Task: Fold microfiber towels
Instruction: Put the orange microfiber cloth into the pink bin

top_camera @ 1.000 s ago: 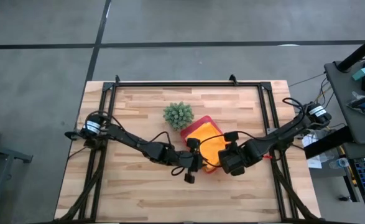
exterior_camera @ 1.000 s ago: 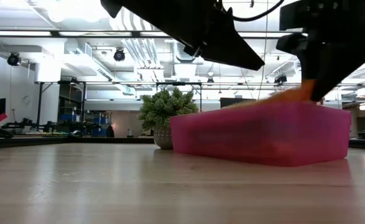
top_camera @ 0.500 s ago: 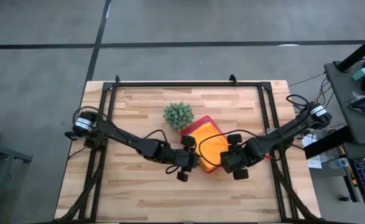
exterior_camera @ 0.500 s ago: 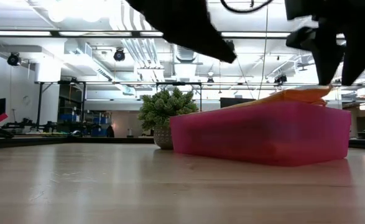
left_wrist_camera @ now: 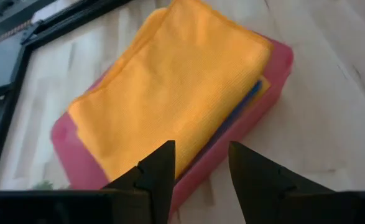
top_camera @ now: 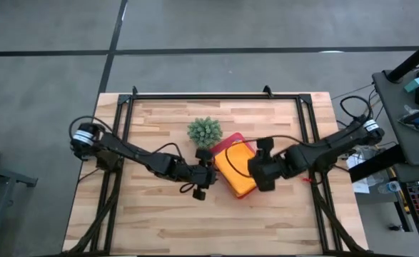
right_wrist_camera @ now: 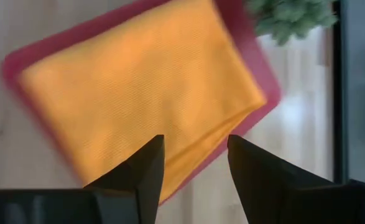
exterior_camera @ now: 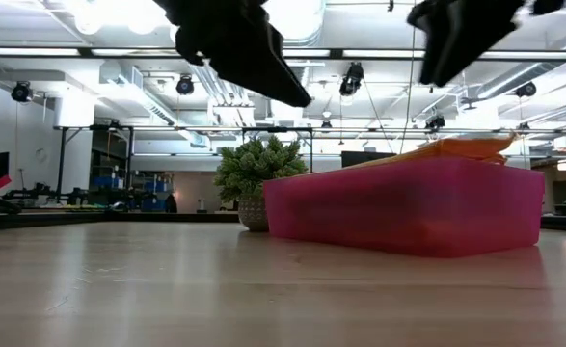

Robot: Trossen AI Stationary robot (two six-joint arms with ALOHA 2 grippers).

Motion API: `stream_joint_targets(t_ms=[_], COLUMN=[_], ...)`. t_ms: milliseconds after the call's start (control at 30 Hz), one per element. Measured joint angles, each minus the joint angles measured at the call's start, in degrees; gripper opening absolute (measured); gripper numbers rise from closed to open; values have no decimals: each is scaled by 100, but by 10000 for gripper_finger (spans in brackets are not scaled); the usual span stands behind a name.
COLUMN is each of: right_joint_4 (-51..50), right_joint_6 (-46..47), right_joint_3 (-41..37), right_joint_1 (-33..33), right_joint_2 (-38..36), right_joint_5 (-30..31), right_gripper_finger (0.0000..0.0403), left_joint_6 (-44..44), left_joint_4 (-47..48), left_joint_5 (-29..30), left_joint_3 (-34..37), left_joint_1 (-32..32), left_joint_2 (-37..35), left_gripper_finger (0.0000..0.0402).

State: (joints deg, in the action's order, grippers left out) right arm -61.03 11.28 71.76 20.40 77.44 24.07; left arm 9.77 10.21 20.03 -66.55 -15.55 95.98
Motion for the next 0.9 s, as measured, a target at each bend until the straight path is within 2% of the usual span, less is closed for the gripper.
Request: stream_joint_targets(t_ms=[200,433,800,900], right_joint_4=[785,1782,2960,3168], right_joint_6=[-888,-1694,-1839,-1840], right_joint_3=[-145,-450,-1436,-1663], right_joint_1=[-961,-2085,-3292,-3440], right_joint_2=[-8,-8,-14,-14], right_joint_5=[-164,-1509,-2824,-2907], right_gripper_finger=[169,166,166,167], left_joint_6=[111,169,319,320], left_joint_4=[-47,-150,-220,-224], left_joint_5=[23,44,50,60], left_joint_3=[334,766,990,1012], left_joint_1=[157,322,547,611], left_joint_2=[-436,-881,-1075,-1075], left_gripper_finger=[134,134,135,135])
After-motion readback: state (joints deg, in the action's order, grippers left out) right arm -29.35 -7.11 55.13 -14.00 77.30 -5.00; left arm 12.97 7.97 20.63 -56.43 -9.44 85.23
